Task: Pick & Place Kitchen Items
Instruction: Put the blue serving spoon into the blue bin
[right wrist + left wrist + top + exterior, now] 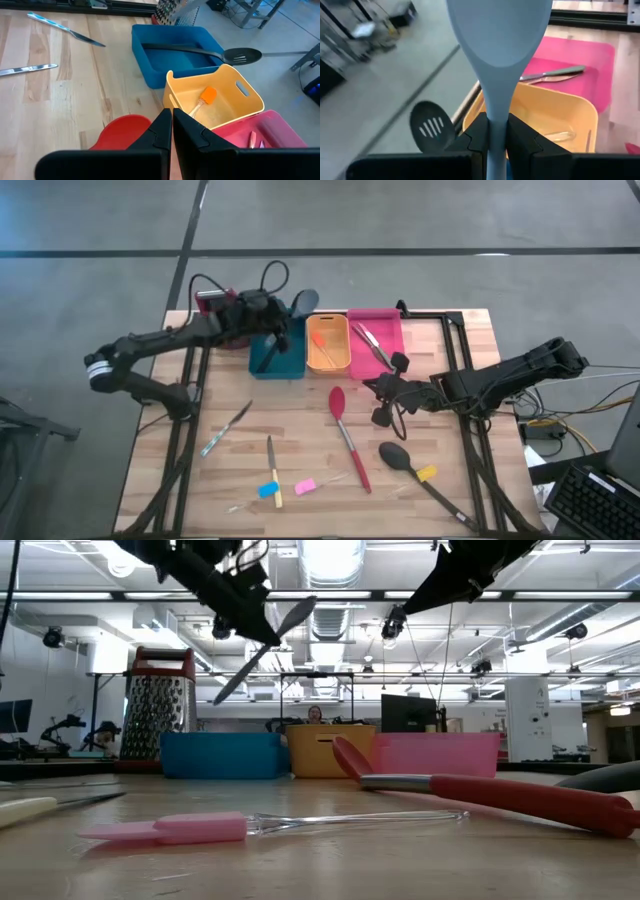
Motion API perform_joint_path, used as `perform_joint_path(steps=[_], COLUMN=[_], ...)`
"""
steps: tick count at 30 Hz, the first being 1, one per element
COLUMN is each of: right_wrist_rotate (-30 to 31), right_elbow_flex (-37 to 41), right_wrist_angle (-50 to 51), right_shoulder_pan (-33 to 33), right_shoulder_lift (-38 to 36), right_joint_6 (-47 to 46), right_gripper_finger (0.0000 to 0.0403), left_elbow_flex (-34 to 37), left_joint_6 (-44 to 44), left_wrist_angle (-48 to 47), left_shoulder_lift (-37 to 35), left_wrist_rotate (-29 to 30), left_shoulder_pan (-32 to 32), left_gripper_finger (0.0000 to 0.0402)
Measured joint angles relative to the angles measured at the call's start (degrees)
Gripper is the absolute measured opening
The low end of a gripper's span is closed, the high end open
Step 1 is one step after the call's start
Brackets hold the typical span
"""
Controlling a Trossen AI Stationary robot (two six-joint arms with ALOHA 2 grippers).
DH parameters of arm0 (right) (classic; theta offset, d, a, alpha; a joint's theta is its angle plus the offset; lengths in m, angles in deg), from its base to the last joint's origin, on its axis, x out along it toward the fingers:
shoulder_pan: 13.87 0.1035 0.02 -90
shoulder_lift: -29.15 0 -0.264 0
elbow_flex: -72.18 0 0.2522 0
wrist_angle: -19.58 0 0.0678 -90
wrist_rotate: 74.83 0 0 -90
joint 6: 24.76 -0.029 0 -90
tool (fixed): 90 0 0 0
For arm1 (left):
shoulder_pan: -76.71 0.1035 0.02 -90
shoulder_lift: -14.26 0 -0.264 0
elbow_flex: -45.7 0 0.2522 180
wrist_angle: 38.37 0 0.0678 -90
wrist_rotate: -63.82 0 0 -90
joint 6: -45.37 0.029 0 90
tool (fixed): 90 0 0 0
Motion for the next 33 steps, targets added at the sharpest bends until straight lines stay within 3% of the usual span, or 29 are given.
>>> perform_joint_path(steps=[8,15,27,33], right_wrist_rotate=[0.0,0.0,0.0,0.0], right_elbow_flex=[0.0,0.0,0.0,0.2], right_wrist_angle=[0.0,0.0,0.0,0.0], right_shoulder_pan=[0.0,0.0,0.0,0.0], right_shoulder_lift=[0.0,0.0,0.0,0.0], right_joint_6=[0.2,0.2,0.2,0.2], right_gripper_finger=[0.0008,0.0008,0.0008,0.0008], left_elbow_flex=[0.0,0.0,0.1,0.0], left_joint_6=[-1.0,-3.0,-4.8,-7.6], left_wrist_angle=[-1.5,-1.8,-2.3,-3.0], left_shoulder_lift=[3.0,6.4,14.5,17.6], left_wrist_rotate=[-3.4,-9.9,-11.2,-18.0], left_shoulder_pan=[6.9,10.1,13.5,16.9], left_gripper_finger=[0.0042,0.0042,0.0042,0.0042])
